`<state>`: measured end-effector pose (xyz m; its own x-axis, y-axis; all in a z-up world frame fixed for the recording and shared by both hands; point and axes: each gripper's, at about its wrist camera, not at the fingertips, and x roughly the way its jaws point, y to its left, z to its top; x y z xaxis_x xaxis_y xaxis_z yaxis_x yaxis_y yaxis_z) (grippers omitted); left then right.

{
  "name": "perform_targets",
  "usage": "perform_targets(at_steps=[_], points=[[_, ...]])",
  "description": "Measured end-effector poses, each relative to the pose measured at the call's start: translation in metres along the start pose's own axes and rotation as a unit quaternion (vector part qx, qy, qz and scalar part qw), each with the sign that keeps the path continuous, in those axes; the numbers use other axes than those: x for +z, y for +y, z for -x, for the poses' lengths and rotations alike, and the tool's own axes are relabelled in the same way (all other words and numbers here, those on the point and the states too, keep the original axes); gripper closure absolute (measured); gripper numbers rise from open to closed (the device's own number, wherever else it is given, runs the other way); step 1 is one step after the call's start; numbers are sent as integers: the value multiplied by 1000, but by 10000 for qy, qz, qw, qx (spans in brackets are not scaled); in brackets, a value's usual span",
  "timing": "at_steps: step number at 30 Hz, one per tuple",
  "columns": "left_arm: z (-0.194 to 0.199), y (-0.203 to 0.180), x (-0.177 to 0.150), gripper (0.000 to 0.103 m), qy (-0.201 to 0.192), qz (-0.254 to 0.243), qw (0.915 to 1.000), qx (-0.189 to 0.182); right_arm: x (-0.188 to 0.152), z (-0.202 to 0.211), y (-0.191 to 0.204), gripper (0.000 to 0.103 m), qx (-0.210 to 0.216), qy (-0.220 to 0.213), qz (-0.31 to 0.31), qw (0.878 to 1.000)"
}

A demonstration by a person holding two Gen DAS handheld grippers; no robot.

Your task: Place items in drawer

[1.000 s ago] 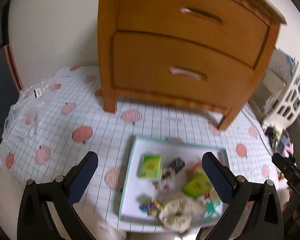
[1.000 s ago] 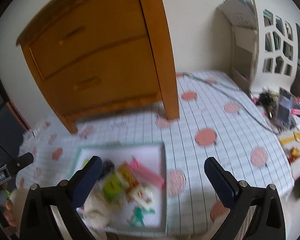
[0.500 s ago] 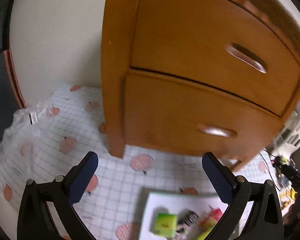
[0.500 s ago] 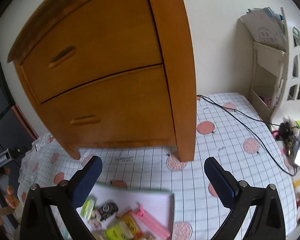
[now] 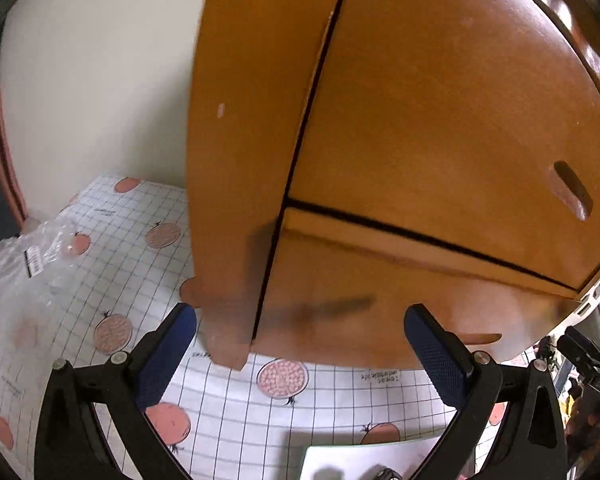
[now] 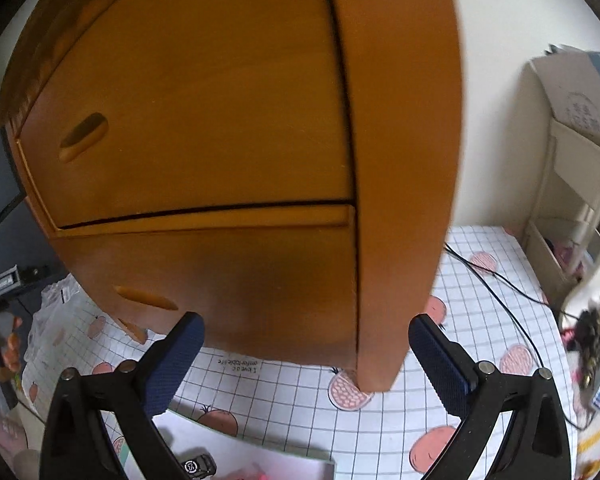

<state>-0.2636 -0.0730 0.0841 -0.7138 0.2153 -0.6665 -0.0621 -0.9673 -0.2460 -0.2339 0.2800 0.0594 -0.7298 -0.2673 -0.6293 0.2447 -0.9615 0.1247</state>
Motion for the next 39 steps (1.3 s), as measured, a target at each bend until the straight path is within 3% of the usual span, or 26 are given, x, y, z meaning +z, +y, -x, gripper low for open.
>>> perform_targets(at_steps=[19,39], points=[[-3,-40,5,0,23,-629,9974,-343,13,-10,5,0,181,-24,281,9994],[39,-66,-28,0,-13,-935,9956,-55,-9,23,-18,0,126,-52,370,9992]])
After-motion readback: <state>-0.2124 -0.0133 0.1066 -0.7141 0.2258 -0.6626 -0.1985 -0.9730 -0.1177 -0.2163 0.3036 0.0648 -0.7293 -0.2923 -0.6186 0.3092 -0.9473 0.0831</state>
